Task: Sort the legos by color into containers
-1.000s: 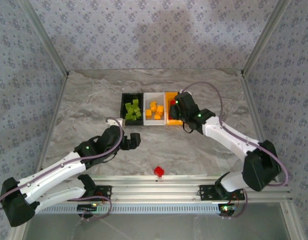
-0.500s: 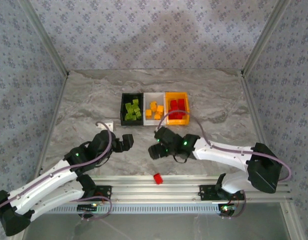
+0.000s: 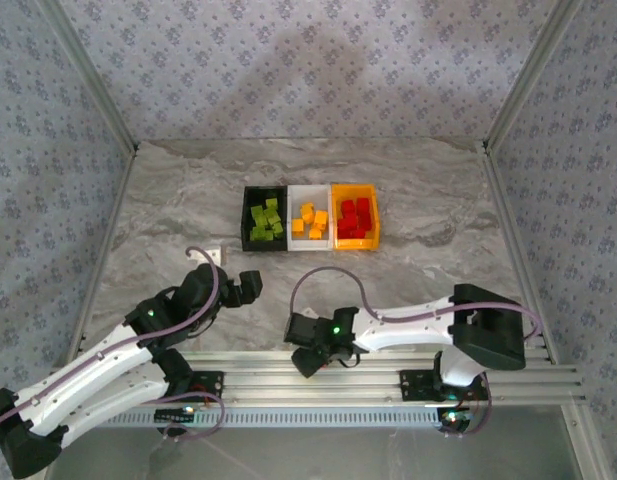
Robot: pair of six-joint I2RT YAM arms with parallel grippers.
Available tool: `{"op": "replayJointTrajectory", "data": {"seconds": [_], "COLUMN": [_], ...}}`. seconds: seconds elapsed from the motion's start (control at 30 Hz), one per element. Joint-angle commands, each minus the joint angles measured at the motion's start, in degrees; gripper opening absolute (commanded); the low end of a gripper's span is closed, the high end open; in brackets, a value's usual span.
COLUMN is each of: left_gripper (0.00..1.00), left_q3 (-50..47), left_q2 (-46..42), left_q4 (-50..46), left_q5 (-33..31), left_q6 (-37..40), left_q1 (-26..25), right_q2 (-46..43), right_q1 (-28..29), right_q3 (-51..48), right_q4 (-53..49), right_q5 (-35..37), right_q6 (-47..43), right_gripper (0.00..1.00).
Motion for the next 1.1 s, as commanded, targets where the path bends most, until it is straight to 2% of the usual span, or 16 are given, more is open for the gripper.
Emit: {"op": "replayJointTrajectory", "data": {"seconds": [0.0,0.2,0.43,0.67,0.77,0.9,0.97,1.07], "left_gripper": [1.0,1.0,1.0,1.0,1.0,1.0,1.0,1.0], "left_q3": [-0.2,-0.3,-0.3,0.0,-0.1,-0.2,-0.2,-0.2], "left_q2": [-0.7,-0.9,-0.7,-0.7,-0.6,-0.3,-0.1,0.2], "left_q4": [-0.7,-0.8,-0.5,-0.4,0.3,0.9,1.2,1.3], "left_q5": [-0.3,-0.4,-0.1,-0.5,-0.9,-1.8,-1.8,-2.2], "left_q6": [-0.8,-0.6,-0.7,-0.3,-0.1,-0.2,-0.1,-0.2], "left_q1": [0.5,0.8,1.1,1.2,1.2,1.3,1.2,1.2], "right_q2": [2.8,3.8,0.9,-7.8,-11.8,-14.7,-13.1,-5.7], "right_q1": [1.2,1.9,2.0,0.6,-6.0,-20.8,-28.4,-38.0], "right_q3": [2.5,3.6,3.2,3.5,5.2,7.1,8.5,13.7], "right_q4": [-3.3,-4.8,-3.7,-3.2,-4.2,1.4,5.4,7.6], "right_q5": [1.7,4.4,5.7,8.2,12.2,12.4,11.7,11.3], "right_q6": [1.6,1.6,0.9,-1.1,-5.6,-8.9,-9.8,-10.2], "right_gripper": [0.77,0.57,0.35,0.3,0.29,0.29,0.29,0.3]}}
